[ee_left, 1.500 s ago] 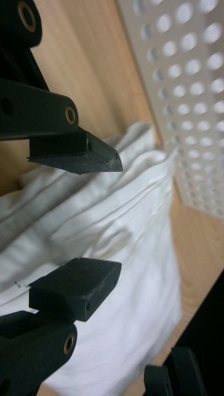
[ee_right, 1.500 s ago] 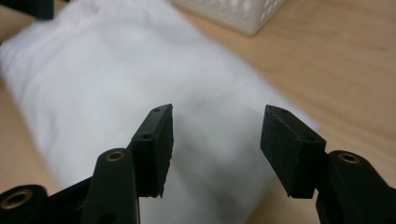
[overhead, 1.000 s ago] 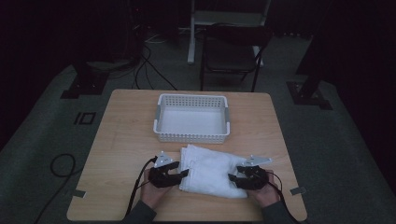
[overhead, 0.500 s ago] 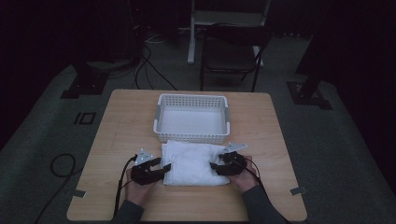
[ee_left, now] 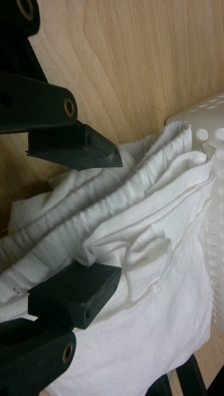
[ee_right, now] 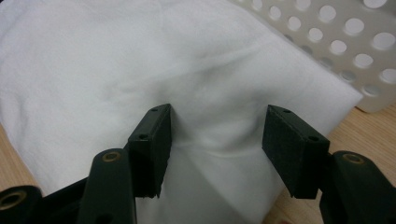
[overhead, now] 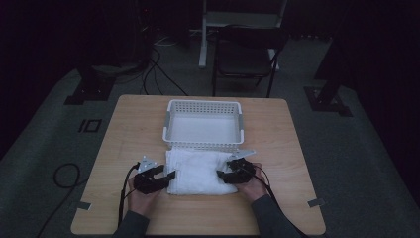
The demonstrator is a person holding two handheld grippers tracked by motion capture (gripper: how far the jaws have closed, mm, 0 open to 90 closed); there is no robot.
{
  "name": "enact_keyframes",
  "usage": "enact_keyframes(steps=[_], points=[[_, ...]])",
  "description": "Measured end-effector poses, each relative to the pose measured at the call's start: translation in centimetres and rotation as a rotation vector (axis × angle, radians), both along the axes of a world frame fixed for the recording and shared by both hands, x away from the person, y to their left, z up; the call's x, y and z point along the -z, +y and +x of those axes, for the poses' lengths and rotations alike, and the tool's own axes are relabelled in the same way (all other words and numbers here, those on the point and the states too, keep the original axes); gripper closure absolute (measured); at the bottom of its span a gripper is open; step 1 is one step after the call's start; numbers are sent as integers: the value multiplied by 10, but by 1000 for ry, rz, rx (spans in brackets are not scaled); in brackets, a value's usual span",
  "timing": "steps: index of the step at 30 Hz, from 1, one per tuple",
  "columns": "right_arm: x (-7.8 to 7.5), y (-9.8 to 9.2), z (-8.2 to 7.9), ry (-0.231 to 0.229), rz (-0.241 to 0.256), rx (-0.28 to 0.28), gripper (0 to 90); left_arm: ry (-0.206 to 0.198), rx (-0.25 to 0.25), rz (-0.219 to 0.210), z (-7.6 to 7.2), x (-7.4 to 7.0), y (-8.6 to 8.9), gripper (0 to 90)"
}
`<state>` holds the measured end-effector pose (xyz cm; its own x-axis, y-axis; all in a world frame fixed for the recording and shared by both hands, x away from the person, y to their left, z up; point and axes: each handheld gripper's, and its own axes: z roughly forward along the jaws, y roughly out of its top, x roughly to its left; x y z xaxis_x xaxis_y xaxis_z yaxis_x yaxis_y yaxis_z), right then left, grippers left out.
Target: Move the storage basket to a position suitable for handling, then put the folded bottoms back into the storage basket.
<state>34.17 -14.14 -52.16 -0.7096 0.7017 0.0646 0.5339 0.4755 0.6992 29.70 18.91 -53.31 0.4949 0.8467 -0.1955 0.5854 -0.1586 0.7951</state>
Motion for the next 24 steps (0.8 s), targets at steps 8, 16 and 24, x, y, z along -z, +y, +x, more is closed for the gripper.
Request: enact_keyframes(steps=[8,16,24], points=[[0,0,-1,1,0,12,402,-2,-7,4,4,1,1,381],[0,-1,-4,0,-7,16,399,29,-6,-44,7,-1,5,370],[0,-2,-4,0,-6,23,384,-52,-20,-114,8,-35,3,313]])
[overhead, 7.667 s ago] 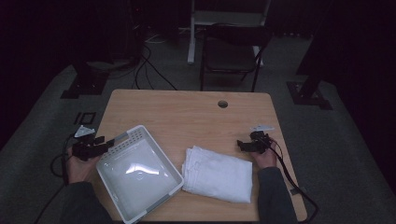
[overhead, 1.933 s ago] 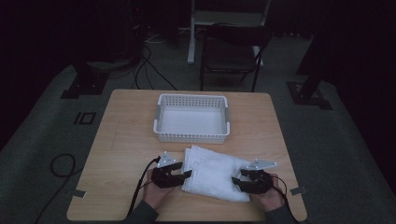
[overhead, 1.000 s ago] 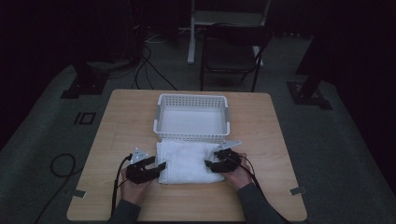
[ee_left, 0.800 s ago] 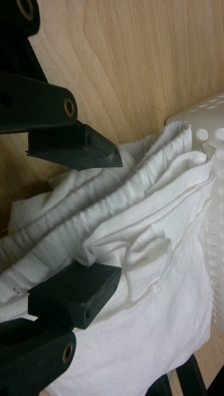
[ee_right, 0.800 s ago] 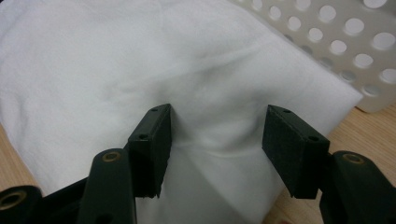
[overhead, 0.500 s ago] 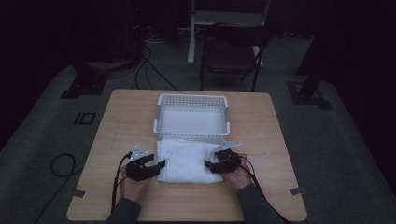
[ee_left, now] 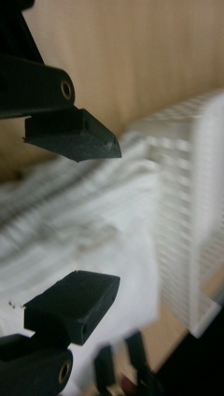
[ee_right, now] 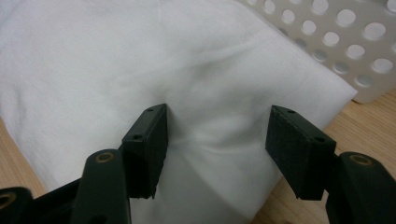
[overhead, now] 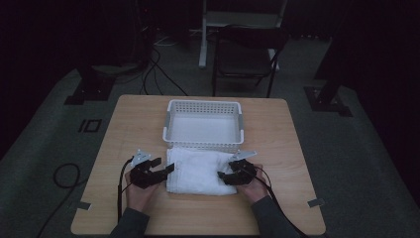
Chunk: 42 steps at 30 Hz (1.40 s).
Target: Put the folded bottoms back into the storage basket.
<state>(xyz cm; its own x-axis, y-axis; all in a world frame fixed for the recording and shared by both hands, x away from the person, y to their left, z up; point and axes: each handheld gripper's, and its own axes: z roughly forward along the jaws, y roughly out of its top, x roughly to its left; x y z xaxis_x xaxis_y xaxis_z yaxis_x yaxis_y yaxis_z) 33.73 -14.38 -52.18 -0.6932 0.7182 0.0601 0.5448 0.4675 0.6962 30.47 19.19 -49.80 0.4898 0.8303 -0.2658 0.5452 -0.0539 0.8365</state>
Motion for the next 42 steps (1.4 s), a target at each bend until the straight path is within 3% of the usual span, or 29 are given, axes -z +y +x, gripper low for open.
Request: enact_keyframes(steps=[3,5,11,13,17,19,22,28,32,34,39,40,42], points=[[0,0,0,-1,-2,1,379,-24,29,4,2,-7,-9,269],[0,0,0,-2,-2,0,379,-19,30,14,3,-8,-15,236],[1,-1,0,0,1,-1,379,54,19,28,15,1,-29,172],[1,-1,0,3,4,2,372,73,8,60,18,5,-34,145],[1,-2,1,4,6,7,353,89,-57,171,20,19,-41,139],[1,-2,1,4,6,10,347,94,-56,203,22,27,-39,124],[1,-2,0,2,5,15,322,117,-55,164,26,35,-37,90],[-3,-6,1,7,23,46,266,161,-53,136,31,39,-35,83],[-11,-12,-1,-26,33,90,205,195,-47,98,35,41,-32,83],[-13,-14,-1,-30,38,100,193,197,-44,93,35,40,-31,84],[-20,-19,-3,-56,72,130,144,180,-32,14,32,28,-26,85],[-20,-19,-3,-56,72,130,144,180,-32,14,32,28,-26,86],[-20,-19,-2,-49,84,137,137,167,-32,-27,31,24,-25,86]])
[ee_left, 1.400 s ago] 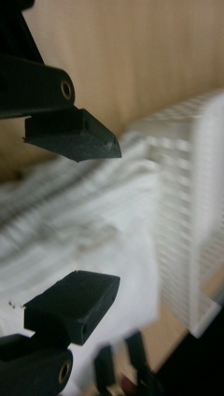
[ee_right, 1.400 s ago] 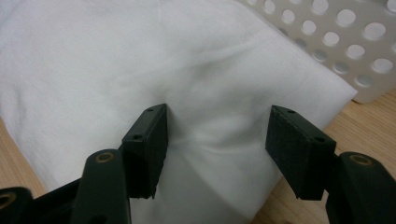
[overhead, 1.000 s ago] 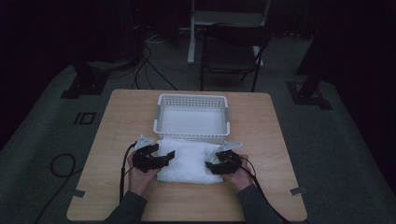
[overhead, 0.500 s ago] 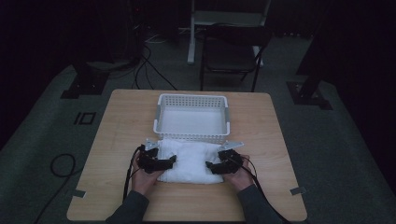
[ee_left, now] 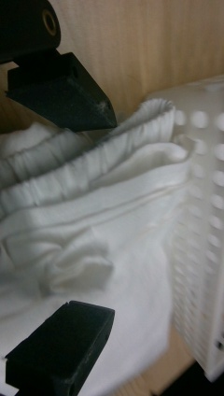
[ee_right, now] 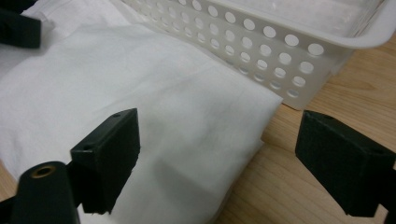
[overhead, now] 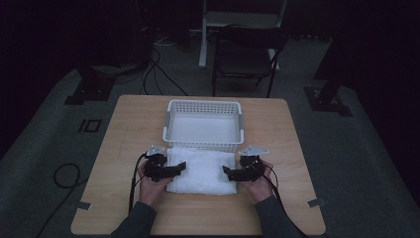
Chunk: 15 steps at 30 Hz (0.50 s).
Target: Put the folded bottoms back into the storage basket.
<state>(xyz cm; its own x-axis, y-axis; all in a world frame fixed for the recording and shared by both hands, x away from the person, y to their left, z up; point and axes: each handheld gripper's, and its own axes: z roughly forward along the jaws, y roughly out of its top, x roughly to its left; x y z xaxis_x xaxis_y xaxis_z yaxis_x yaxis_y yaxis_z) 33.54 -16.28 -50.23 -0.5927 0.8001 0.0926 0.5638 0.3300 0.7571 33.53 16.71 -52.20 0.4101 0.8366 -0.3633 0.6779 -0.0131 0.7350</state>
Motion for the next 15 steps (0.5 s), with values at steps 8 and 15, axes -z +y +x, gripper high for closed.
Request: enact_keyframes(steps=[8,15], points=[[4,4,3,12,21,-9,130,-51,4,-14,-4,-4,-6,42],[12,9,5,34,-2,-13,110,-22,1,99,-1,11,-16,24]])
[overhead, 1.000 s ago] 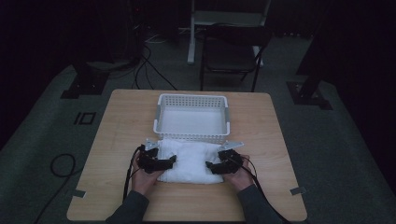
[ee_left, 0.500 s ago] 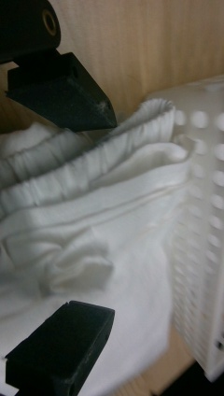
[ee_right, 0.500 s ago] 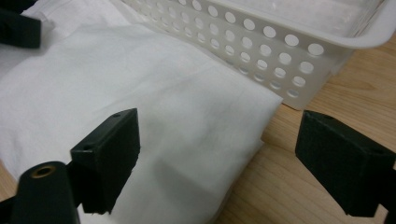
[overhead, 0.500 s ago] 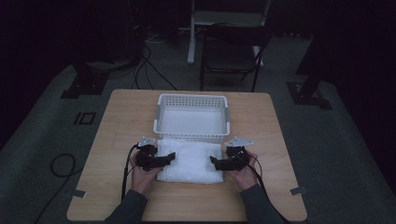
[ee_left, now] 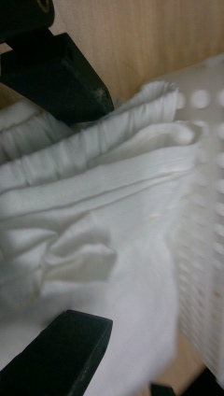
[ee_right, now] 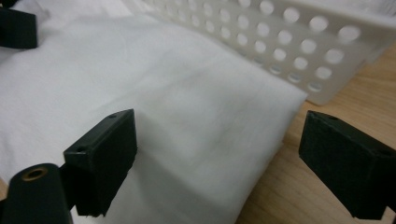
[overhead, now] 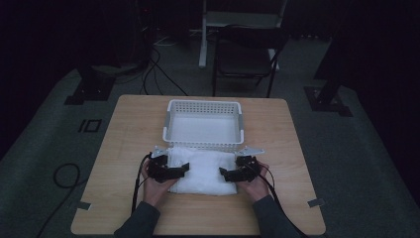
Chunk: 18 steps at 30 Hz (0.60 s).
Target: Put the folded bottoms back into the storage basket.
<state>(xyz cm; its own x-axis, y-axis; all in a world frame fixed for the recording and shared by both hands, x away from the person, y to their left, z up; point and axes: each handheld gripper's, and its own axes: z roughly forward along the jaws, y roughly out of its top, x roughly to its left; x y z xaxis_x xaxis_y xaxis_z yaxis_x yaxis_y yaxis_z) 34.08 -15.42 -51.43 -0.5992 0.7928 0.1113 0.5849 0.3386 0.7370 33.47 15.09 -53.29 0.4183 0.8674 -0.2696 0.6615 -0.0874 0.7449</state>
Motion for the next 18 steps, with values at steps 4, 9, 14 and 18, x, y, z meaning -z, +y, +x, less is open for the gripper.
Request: enact_keyframes(steps=[4,9,14,18], points=[[8,4,1,23,-14,-7,110,-5,7,43,0,6,-2,13],[13,5,0,43,-6,-5,109,43,8,10,3,16,6,3],[24,2,2,95,37,5,101,63,39,-32,8,22,10,3],[29,-3,6,145,85,8,95,77,56,-23,9,21,10,6]])
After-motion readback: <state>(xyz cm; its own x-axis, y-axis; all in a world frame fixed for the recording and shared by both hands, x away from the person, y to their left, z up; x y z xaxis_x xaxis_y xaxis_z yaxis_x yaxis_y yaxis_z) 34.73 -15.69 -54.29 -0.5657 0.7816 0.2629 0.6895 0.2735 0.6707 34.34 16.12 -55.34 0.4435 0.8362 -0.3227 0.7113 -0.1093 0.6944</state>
